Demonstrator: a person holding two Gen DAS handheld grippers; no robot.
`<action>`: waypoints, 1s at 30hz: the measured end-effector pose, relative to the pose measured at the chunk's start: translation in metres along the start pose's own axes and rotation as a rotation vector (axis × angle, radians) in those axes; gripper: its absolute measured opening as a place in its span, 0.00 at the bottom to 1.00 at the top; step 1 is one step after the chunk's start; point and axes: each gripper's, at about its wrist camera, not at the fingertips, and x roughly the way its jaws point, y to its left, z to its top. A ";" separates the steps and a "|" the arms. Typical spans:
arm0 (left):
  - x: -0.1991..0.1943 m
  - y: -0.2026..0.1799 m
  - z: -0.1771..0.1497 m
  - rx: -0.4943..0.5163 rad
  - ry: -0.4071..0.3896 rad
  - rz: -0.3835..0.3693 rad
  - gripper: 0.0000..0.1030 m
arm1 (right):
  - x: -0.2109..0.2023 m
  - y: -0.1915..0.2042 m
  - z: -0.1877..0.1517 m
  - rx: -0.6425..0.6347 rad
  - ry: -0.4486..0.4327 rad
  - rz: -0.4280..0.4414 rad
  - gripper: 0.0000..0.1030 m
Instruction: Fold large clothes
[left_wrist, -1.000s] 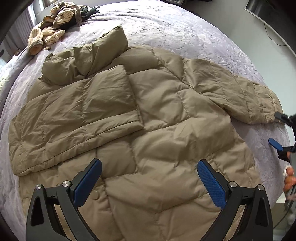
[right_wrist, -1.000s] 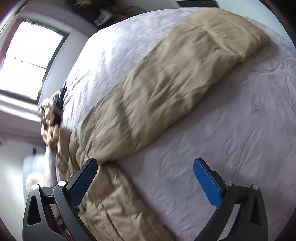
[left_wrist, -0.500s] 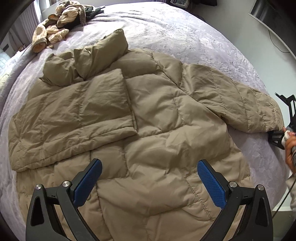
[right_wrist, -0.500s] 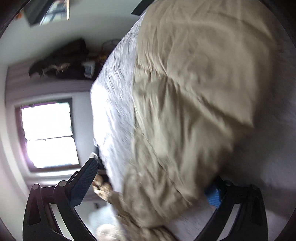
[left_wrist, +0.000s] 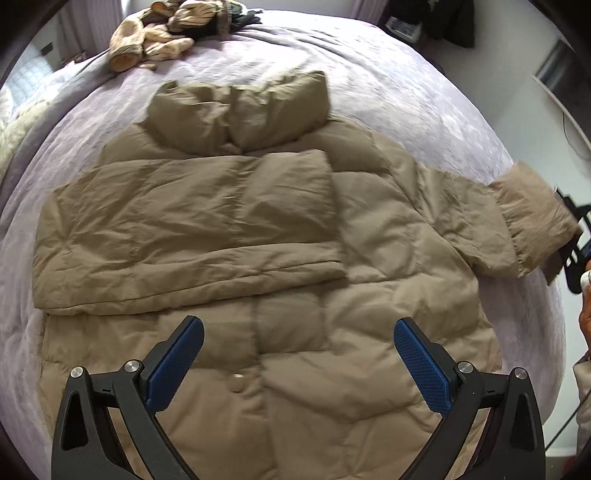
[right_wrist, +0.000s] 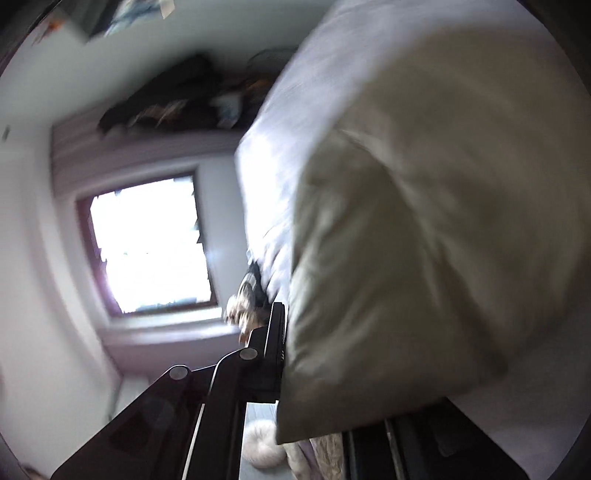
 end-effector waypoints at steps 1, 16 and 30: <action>-0.001 0.005 0.000 -0.008 -0.001 -0.003 1.00 | 0.014 0.017 -0.010 -0.056 0.034 0.005 0.08; -0.023 0.137 -0.025 -0.045 -0.046 0.088 1.00 | 0.233 0.091 -0.304 -0.998 0.495 -0.345 0.08; -0.029 0.186 -0.022 -0.124 -0.104 0.075 1.00 | 0.213 0.048 -0.333 -0.944 0.479 -0.594 0.75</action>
